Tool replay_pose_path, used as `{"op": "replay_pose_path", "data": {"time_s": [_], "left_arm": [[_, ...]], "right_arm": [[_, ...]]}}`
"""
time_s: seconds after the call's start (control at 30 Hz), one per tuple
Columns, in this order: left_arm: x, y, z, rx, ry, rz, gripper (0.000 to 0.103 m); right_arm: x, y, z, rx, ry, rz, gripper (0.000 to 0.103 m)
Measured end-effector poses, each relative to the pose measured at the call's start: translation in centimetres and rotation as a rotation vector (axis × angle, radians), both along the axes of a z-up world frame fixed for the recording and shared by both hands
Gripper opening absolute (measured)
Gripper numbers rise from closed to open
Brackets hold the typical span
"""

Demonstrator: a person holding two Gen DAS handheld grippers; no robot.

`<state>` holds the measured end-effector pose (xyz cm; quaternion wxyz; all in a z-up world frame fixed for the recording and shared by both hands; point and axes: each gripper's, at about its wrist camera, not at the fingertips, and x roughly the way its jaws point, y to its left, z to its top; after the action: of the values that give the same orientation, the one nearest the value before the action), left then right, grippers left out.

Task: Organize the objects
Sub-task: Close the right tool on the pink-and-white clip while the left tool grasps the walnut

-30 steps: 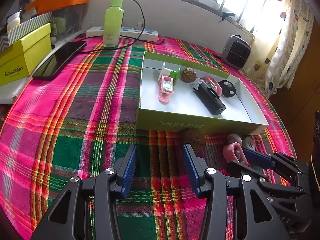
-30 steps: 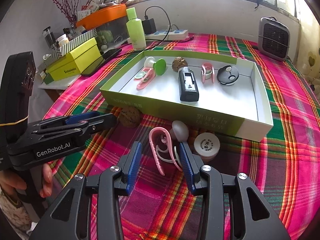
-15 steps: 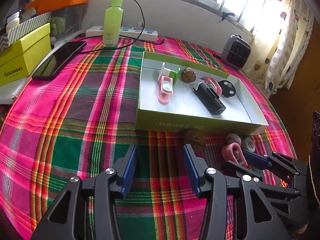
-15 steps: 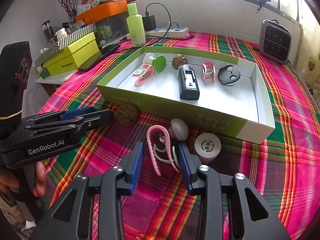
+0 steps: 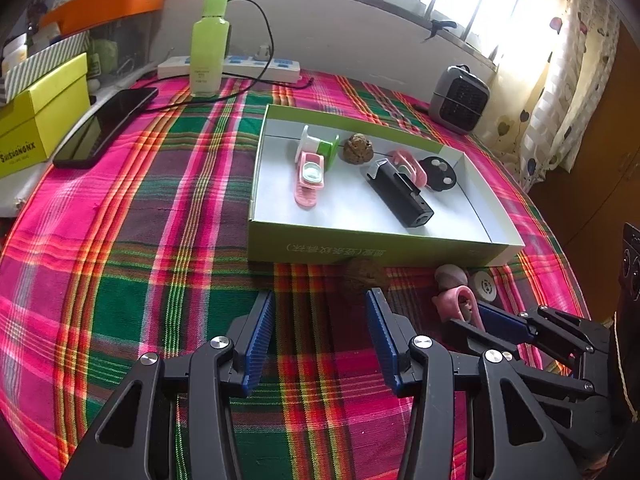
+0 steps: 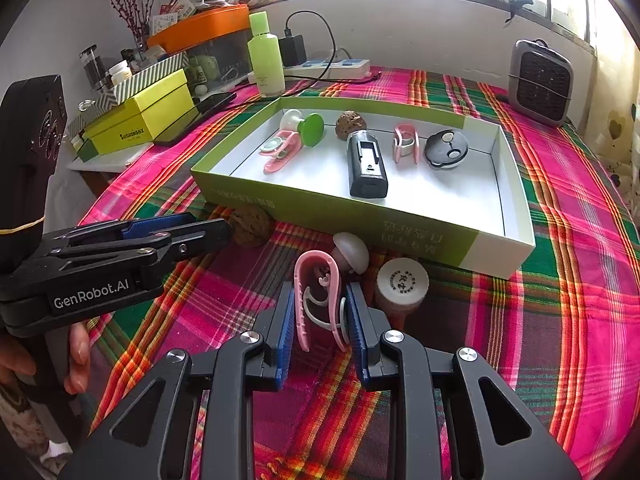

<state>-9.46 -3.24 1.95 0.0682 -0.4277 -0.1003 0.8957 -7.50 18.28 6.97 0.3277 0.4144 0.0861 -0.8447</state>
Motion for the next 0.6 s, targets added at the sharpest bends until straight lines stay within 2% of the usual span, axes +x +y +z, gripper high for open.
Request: {"op": "replay_pose_path", "data": {"time_s": [0.6], "left_arm": [[-1.5, 1.8, -0.2, -0.024, -0.005, -0.051, 0.046]], "right_arm": [[0.8, 1.4, -0.1, 0.001, -0.017, -0.014, 0.026]]}}
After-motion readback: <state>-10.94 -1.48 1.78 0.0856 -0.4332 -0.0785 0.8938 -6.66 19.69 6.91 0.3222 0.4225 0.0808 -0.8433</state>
